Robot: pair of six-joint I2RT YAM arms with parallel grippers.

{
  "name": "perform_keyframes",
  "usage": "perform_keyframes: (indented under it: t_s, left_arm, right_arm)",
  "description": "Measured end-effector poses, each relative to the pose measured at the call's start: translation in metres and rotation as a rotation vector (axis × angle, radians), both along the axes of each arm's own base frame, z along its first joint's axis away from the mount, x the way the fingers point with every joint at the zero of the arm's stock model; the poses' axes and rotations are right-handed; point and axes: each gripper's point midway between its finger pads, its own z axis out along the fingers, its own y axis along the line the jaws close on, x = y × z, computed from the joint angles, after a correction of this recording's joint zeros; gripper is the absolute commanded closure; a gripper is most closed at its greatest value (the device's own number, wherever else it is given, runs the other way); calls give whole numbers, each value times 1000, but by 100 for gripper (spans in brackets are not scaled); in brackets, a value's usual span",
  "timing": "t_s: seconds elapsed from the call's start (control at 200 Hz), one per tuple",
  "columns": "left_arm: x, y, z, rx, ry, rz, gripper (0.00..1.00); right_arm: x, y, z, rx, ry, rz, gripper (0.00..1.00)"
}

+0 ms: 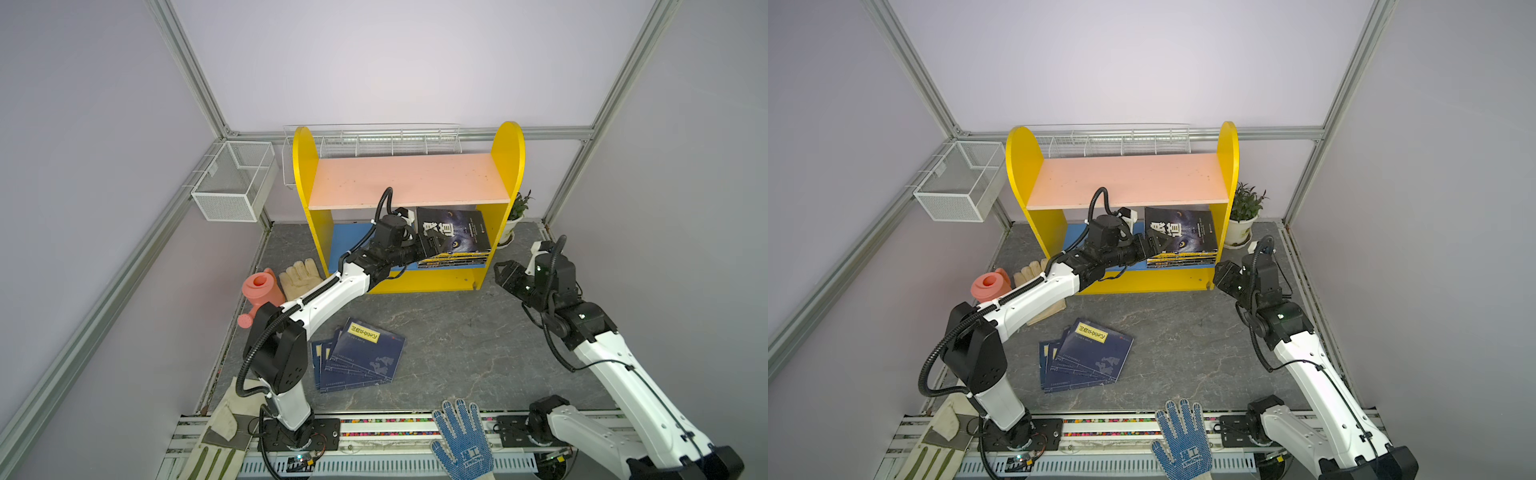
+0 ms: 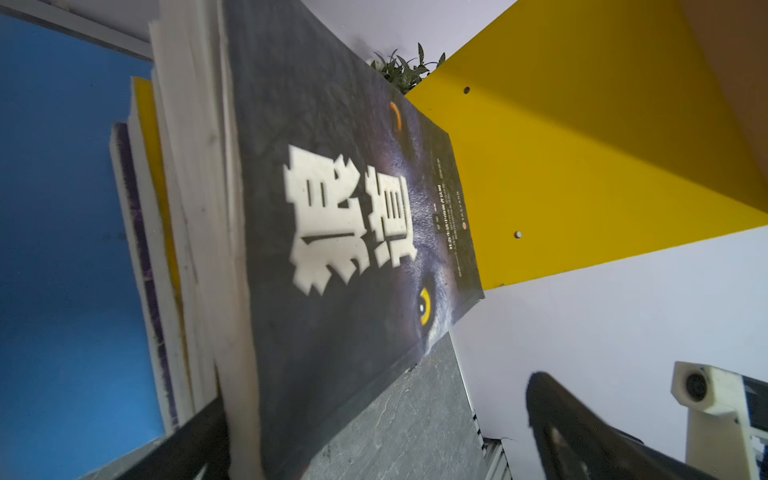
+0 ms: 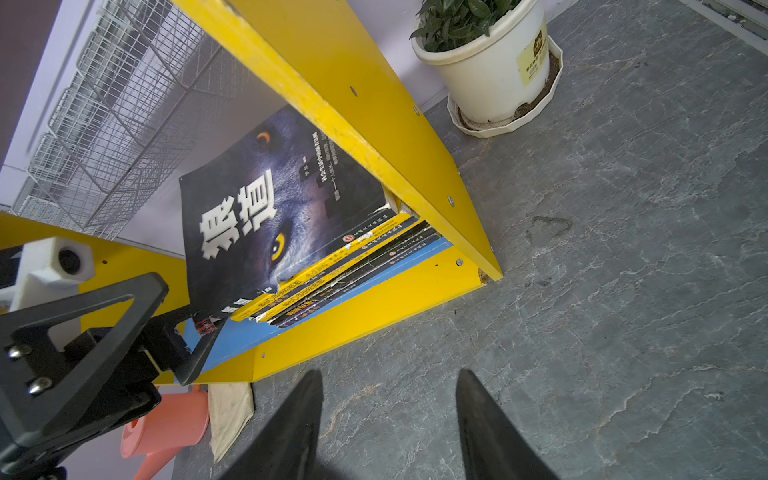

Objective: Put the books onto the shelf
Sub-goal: 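Press the dark book onto the stack with the left gripper while the right withdraws, then move both grippers down to the dark blue books on the table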

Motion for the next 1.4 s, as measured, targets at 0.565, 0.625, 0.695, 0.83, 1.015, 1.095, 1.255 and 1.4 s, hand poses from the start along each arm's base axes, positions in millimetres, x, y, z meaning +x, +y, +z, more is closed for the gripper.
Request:
perform_keyframes:
  t_s: [0.565,0.625,0.695,0.83,1.015,1.095,1.255,1.4]
  left_arm:
    - [-9,57,12,158,-93,148,1]
    - [-18,70,6,180,-88,171,1]
    - [-31,89,-6,210,-76,201,0]
    - [-60,127,-35,298,-34,252,0]
    - [-91,174,-86,426,90,303,1]
    - [-105,198,-117,480,181,341,0]
    - [-141,240,-162,582,322,397,0]
    - [-159,256,-168,593,354,424,0]
  right_arm:
    - [8,34,-31,-16,109,153,46]
    - [6,50,-39,-41,125,228,46]
    - [0,78,-48,-91,142,361,45]
    - [-26,145,-70,-237,167,679,45]
    - [-74,200,-116,-489,220,1034,44]
    - [-85,208,-140,-587,258,1120,44]
    - [-105,211,-179,-721,332,1241,44]
    - [-116,211,-213,-808,400,1311,44]
